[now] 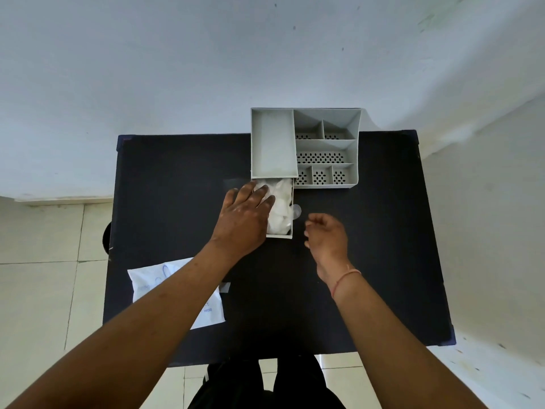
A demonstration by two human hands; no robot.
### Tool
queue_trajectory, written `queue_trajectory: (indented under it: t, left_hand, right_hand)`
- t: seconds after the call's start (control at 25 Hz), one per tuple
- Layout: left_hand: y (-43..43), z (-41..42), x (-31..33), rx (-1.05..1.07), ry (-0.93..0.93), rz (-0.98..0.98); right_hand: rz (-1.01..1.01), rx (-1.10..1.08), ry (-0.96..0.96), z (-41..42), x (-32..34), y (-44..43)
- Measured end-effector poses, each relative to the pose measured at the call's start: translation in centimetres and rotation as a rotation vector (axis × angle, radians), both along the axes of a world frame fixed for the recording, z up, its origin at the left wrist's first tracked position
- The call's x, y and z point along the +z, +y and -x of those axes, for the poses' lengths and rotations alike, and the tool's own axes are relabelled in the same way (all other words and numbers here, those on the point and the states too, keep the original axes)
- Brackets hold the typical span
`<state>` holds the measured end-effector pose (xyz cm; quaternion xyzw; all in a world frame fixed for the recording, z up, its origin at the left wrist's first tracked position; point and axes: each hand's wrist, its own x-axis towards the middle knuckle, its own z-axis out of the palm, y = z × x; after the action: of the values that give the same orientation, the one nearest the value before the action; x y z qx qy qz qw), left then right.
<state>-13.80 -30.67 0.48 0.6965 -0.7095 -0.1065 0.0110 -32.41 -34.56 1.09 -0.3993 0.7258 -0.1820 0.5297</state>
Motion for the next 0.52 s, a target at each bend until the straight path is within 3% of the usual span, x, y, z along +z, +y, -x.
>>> queue_trajectory:
  t: [0.04, 0.12, 0.2, 0.28, 0.4, 0.52]
  left_hand:
    - [-0.1, 0.0, 0.0, -0.004, -0.007, -0.041]
    - [-0.1, 0.4, -0.2, 0.013, -0.005, -0.106]
    - [-0.2, 0.8, -0.5, 0.038, 0.024, -0.150]
    - [-0.3, 1.0, -0.7, 0.054, 0.045, -0.147]
    - [-0.4, 1.2, -0.3, 0.088, 0.081, -0.082]
    - [-0.1, 1.0, -0.1, 0.004, 0.089, 0.011]
  right_hand:
    - [-0.101, -0.045, -0.079, -0.1, -0.1, 0.3]
    - [-0.001, 0.081, -0.065, -0.6, -0.1, 0.6]
    - [0.307, 0.409, 0.188, -1.1, 0.2, 0.9]
    - [0.488, 0.734, 0.477, -1.8, 0.2, 1.1]
    - [0.337, 0.959, 0.641, -2.4, -0.1, 0.3]
    - [0.406, 0.926, 0.550, -2.2, 0.6, -0.7]
